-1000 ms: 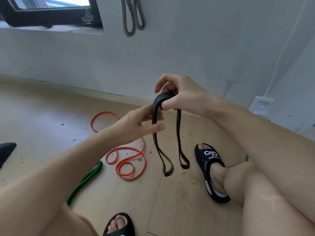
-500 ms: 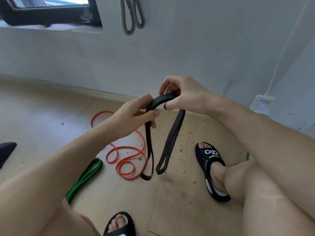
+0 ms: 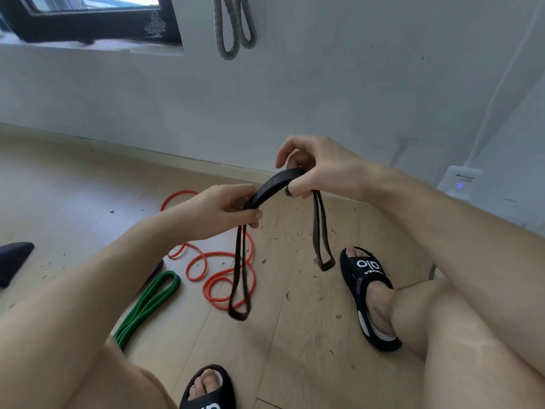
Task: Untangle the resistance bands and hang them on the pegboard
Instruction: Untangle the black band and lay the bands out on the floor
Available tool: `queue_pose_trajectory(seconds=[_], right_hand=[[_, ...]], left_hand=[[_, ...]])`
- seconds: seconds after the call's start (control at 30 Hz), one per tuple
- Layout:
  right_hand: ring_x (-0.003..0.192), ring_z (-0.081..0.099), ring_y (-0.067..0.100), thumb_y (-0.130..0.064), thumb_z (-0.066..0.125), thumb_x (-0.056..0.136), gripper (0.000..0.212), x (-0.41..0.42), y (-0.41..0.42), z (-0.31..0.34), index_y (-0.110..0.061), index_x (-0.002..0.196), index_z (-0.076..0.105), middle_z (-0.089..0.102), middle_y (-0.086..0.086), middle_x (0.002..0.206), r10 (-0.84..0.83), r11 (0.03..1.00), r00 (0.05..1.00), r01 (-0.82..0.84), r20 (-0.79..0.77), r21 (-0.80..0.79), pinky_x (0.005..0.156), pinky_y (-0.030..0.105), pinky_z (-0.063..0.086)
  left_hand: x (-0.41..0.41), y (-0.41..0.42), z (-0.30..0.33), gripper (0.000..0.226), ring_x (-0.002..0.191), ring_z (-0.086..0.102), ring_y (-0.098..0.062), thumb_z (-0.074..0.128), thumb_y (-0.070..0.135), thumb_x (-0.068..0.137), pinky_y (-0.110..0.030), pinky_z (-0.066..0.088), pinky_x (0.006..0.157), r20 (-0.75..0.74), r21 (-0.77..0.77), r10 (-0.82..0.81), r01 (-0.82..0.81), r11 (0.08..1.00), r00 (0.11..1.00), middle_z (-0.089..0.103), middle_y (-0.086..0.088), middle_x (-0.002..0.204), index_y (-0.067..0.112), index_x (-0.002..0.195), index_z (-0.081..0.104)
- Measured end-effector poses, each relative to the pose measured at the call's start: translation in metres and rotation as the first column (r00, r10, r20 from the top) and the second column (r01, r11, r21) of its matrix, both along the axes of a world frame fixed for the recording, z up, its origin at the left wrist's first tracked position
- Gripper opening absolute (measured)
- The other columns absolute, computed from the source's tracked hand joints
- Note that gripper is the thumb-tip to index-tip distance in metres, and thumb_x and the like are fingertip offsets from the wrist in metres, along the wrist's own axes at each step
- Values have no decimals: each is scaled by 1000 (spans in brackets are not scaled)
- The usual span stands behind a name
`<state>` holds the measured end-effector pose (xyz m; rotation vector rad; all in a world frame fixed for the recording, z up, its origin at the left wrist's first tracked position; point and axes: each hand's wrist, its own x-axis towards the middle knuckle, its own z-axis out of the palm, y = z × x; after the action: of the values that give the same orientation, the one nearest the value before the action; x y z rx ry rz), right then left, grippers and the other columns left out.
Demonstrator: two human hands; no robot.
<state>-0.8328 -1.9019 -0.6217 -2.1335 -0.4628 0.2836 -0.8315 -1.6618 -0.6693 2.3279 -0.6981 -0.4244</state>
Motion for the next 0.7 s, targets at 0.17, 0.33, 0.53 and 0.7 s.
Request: queue_pose_trajectory(seconds=[0.17,0.33,0.53,0.7], right_hand=[[58,49,12,1,71,77,36,-2,-2,5,-17,107,63,63,3,79,-15,999,1000,15,4,28,52,26,39],[60,48,11,-4,71,81,32,-1,-3,6,-16,110,63,64,5,83,-54,997,999,54,-6,58,56,31,38],[53,44,10,-15,69,91,10,-4,3,6,-12,100,65,65,4,79,-77,983,995,87,-66,160,50,25,35],[47,43,9,-9,67,93,4,-7,12,7,-10,96,64,63,10,81,-95,975,989,115,-110,189,47,24,35]], left_hand=[[0,-6,-2,11,69,60,-17,67,29,96,-42,53,75,26,-9,1,-1,1000,1000,61,7,73,25,91,59],[-1,-15,-5,12,71,55,-20,67,27,96,-41,52,75,66,-8,-11,12,1000,998,56,-1,79,21,92,57],[-4,-26,-4,23,80,62,-27,70,39,93,-41,54,76,59,-33,-10,12,999,998,64,-7,88,25,105,57],[-4,-30,-11,39,81,66,-25,77,49,81,-45,58,82,-75,-143,15,-26,989,997,69,-2,84,26,106,59]])
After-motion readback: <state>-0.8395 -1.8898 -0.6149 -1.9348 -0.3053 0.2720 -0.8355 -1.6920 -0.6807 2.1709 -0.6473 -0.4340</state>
